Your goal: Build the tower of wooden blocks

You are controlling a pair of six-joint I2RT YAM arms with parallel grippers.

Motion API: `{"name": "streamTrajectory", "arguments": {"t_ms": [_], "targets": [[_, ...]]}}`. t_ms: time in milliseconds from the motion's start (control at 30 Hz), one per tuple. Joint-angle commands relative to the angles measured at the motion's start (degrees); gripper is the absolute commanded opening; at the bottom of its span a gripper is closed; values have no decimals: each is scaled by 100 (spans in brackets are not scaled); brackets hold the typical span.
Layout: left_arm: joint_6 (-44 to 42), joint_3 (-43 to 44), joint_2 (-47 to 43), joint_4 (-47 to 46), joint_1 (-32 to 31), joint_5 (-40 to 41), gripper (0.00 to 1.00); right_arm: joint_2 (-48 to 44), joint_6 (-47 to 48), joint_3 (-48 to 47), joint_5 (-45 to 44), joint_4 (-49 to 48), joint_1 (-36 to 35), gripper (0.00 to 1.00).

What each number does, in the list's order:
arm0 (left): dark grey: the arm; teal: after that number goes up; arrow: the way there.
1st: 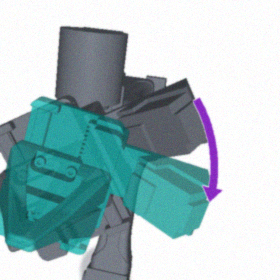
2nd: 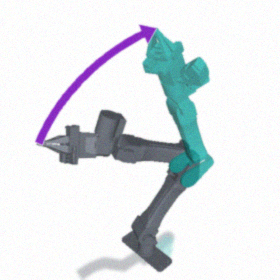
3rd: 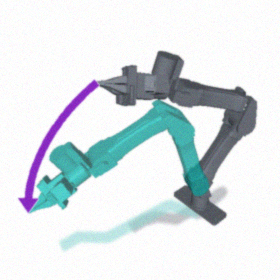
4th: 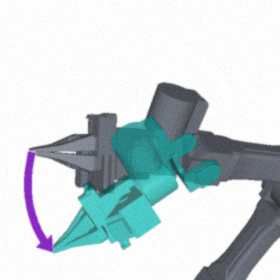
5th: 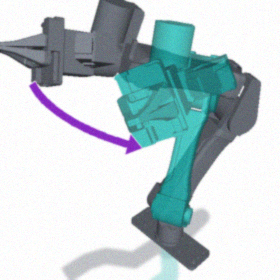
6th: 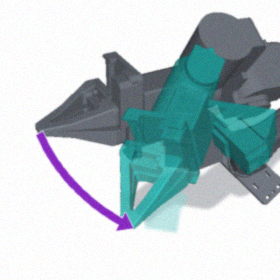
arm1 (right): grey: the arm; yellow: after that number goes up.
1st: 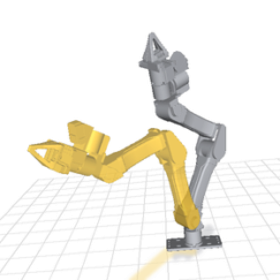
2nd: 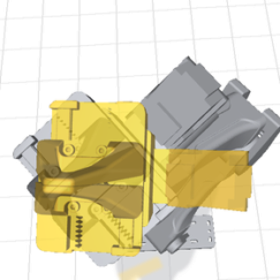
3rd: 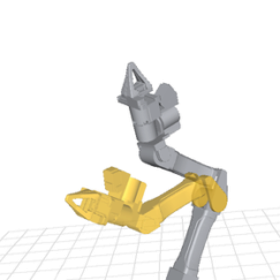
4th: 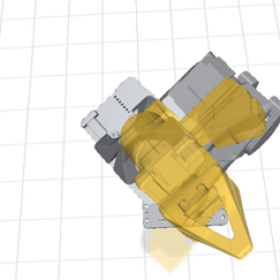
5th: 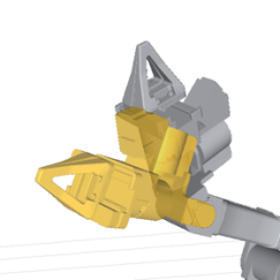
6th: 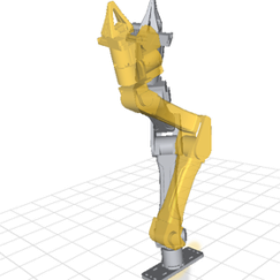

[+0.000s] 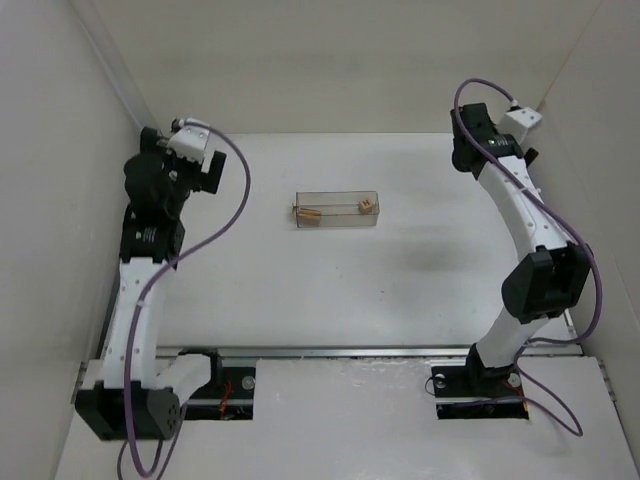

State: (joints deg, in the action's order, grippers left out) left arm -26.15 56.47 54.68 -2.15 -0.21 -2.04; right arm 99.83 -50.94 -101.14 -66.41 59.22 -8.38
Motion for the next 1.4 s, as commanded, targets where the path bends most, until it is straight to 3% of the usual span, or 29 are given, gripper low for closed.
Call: {"name": "streamTrajectory", "arguments": {"t_ms": [0,67,133,233,433,733,1067,1367], "targets": [[-294,1310,1288,2871,-233,-1869,99,-332,3527,366,3681,-2299,-207,100],[-242,2322,2365,3421,-444,-2237,99,-647,3783,875,5173,-2695,-208,100],[108,3207,3011,3703,-637,-2239,96,-780,3854,1340,5725,-3144,-321,100],[444,4045,4189,3810,-1155,-2239,83,-781,3915,1623,6051,-3285,-383,100],[560,5347,5781,3353,-1981,-1852,80,-834,3916,2107,6693,-3619,-638,100],[-12,5576,6800,3011,-2229,-1300,72,-834,3916,2432,6606,-3672,-946,100],[-435,5709,7285,3010,-2282,-1289,42,-763,3969,2354,6553,-3619,-1104,100],[-356,5304,7083,2799,-2282,-1571,40,-526,4021,2134,6501,-3435,-1210,100]]}}
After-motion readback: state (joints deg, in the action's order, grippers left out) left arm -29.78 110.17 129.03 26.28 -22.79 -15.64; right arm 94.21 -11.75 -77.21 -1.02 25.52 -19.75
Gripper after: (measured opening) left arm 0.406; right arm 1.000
